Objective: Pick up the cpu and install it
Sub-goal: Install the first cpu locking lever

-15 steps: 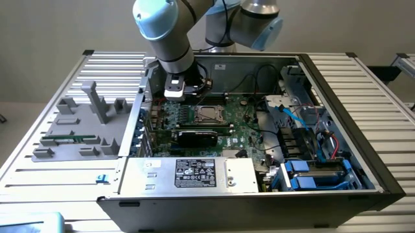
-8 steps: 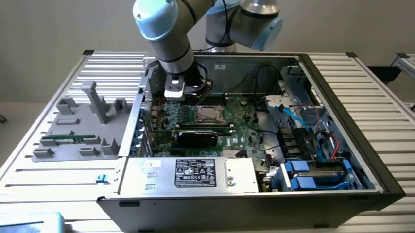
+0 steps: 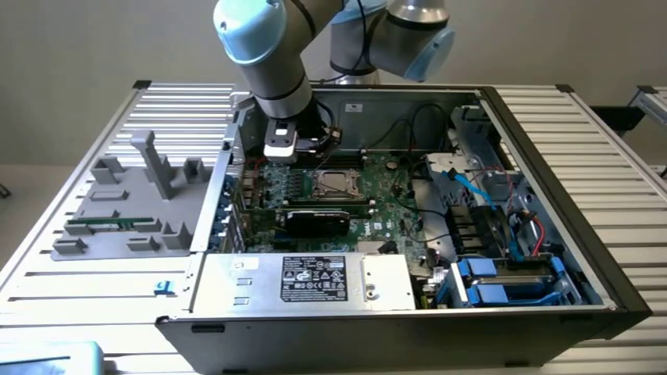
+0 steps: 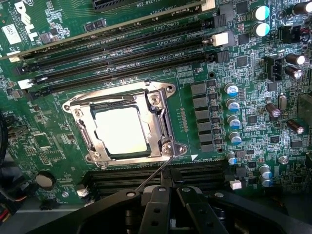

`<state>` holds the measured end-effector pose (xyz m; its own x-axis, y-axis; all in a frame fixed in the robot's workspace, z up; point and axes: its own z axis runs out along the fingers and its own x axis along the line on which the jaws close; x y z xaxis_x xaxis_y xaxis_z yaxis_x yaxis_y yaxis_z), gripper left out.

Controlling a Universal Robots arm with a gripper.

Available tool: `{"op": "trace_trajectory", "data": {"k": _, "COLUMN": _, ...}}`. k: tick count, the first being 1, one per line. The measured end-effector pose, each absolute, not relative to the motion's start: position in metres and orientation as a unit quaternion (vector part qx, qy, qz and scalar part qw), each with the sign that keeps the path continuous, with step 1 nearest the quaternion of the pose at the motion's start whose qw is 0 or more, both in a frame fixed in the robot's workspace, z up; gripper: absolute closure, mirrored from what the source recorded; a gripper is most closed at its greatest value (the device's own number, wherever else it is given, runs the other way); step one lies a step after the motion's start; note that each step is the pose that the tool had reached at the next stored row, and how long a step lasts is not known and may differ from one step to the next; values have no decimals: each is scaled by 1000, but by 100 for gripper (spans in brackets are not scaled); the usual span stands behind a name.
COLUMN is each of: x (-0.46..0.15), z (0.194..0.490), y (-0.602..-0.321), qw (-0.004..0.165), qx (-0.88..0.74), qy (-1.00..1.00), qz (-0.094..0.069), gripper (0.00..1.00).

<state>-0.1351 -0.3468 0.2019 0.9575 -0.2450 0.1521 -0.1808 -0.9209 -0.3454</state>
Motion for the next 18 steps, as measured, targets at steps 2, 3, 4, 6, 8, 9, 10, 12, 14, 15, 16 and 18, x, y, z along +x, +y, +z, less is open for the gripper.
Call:
{"op": "trace_trajectory", "data": {"k": 2, "x": -135, "z": 201, "y": -347, "qw": 166, "qx": -975, "qy": 109, "qz": -97, "gripper": 89}}
{"op": "trace_trajectory", "data": {"k": 3, "x": -135, "z": 201, "y": -347, "qw": 166, "qx": -975, "qy": 109, "qz": -98, "gripper": 89}}
{"op": "trace_trajectory", "data": {"k": 4, "x": -135, "z": 200, "y": -347, "qw": 167, "qx": -975, "qy": 109, "qz": -98, "gripper": 89}}
{"op": "trace_trajectory", "data": {"k": 6, "x": -135, "z": 200, "y": -347, "qw": 167, "qx": -975, "qy": 109, "qz": -100, "gripper": 89}}
{"op": "trace_trajectory", "data": {"k": 8, "x": -135, "z": 199, "y": -347, "qw": 167, "qx": -975, "qy": 109, "qz": -101, "gripper": 89}}
{"op": "trace_trajectory", "data": {"k": 9, "x": -135, "z": 199, "y": -347, "qw": 167, "qx": -975, "qy": 109, "qz": -101, "gripper": 89}}
{"op": "trace_trajectory", "data": {"k": 10, "x": -135, "z": 198, "y": -347, "qw": 167, "qx": -975, "qy": 109, "qz": -101, "gripper": 89}}
{"op": "trace_trajectory", "data": {"k": 12, "x": -134, "z": 198, "y": -347, "qw": 167, "qx": -975, "qy": 110, "qz": -102, "gripper": 89}}
{"op": "trace_trajectory", "data": {"k": 14, "x": -134, "z": 197, "y": -347, "qw": 167, "qx": -974, "qy": 110, "qz": -103, "gripper": 89}}
{"op": "trace_trajectory", "data": {"k": 15, "x": -134, "z": 197, "y": -347, "qw": 167, "qx": -974, "qy": 110, "qz": -103, "gripper": 89}}
{"op": "trace_trajectory", "data": {"k": 16, "x": -134, "z": 197, "y": -347, "qw": 167, "qx": -974, "qy": 110, "qz": -103, "gripper": 89}}
{"op": "trace_trajectory", "data": {"k": 18, "x": -133, "z": 197, "y": -347, "qw": 167, "qx": -974, "qy": 111, "qz": -103, "gripper": 89}}
